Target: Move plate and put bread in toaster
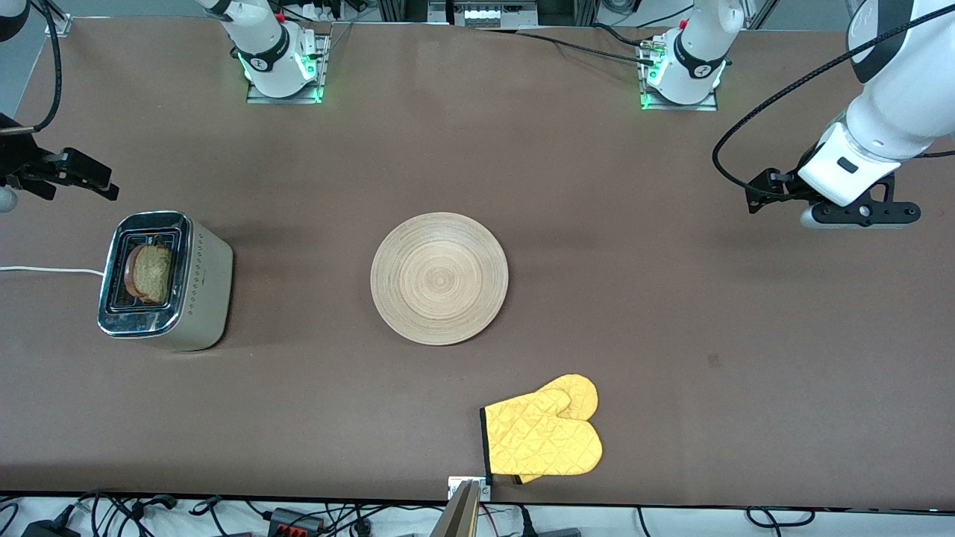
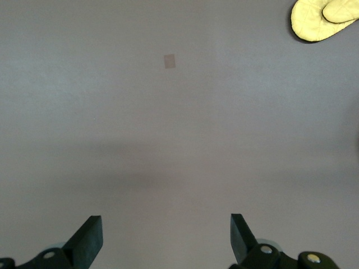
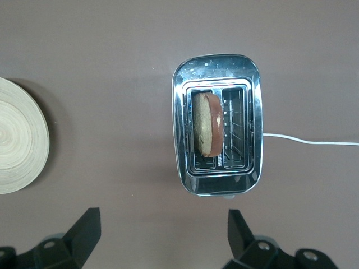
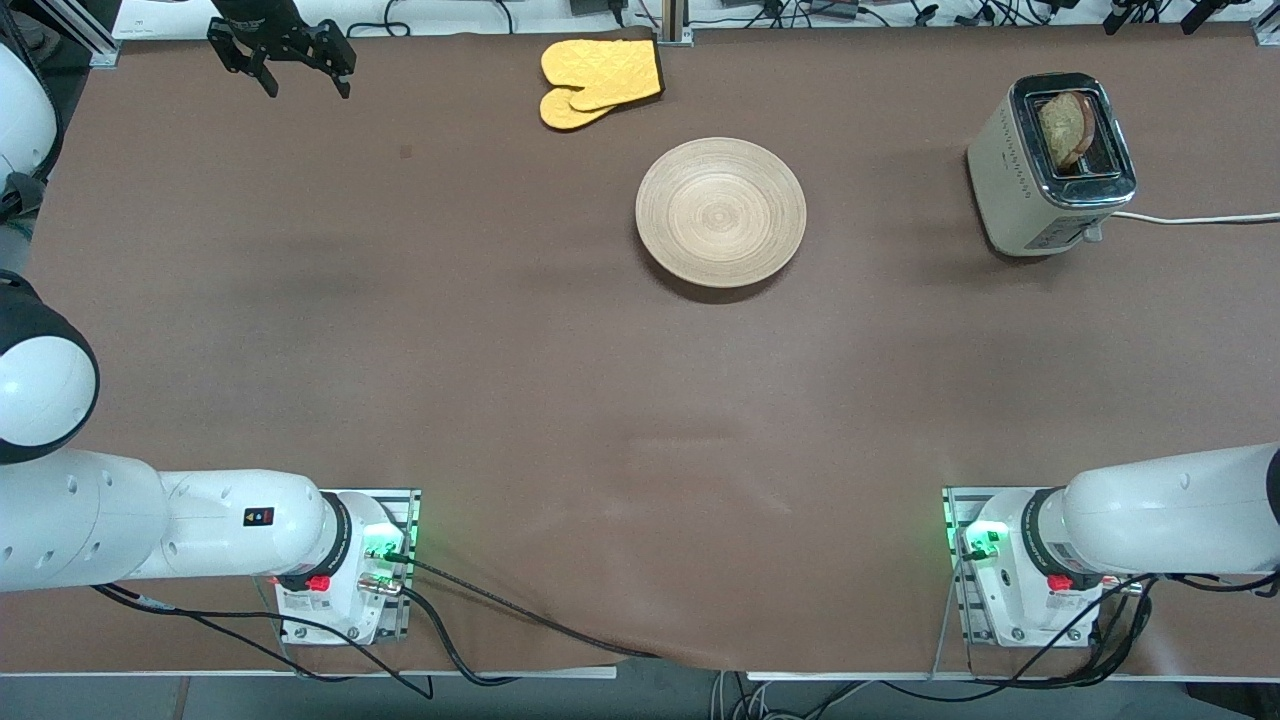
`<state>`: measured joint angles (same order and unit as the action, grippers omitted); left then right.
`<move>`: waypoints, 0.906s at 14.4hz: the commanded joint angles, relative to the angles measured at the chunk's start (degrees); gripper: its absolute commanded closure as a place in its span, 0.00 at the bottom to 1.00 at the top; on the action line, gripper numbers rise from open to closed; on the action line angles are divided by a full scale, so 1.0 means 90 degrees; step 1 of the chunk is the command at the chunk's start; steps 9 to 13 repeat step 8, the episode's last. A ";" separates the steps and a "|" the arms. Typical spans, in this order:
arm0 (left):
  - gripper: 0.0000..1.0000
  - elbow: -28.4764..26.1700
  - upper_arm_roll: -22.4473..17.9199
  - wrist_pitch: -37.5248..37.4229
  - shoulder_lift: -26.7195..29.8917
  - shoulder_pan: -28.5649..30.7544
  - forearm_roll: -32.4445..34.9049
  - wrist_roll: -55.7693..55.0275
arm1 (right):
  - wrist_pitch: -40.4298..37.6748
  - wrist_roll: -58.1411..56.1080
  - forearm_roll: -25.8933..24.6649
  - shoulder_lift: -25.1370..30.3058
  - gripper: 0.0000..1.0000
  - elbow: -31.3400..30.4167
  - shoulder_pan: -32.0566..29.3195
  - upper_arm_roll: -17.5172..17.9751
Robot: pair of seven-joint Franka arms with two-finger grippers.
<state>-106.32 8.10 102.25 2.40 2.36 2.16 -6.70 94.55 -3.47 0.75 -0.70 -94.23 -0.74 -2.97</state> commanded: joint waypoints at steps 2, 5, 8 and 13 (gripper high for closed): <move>0.00 0.0124 0.0018 -0.0102 -0.0061 0.0031 -0.0064 -0.0008 | -0.0007 -0.0005 -0.0025 0.0146 0.00 -0.0106 -0.0132 0.0076; 0.00 0.0124 0.0018 -0.0102 -0.0061 0.0040 -0.0054 -0.0008 | -0.0027 -0.0005 -0.0044 0.0146 0.00 -0.0116 -0.0132 0.0085; 0.00 0.0124 0.0018 -0.0102 -0.0061 0.0031 -0.0064 -0.0008 | -0.0046 -0.0005 -0.0044 0.0156 0.00 -0.0116 -0.0122 0.0085; 0.00 0.0124 0.0018 -0.0102 -0.0061 0.0031 -0.0064 -0.0008 | -0.0046 -0.0005 -0.0044 0.0156 0.00 -0.0116 -0.0122 0.0085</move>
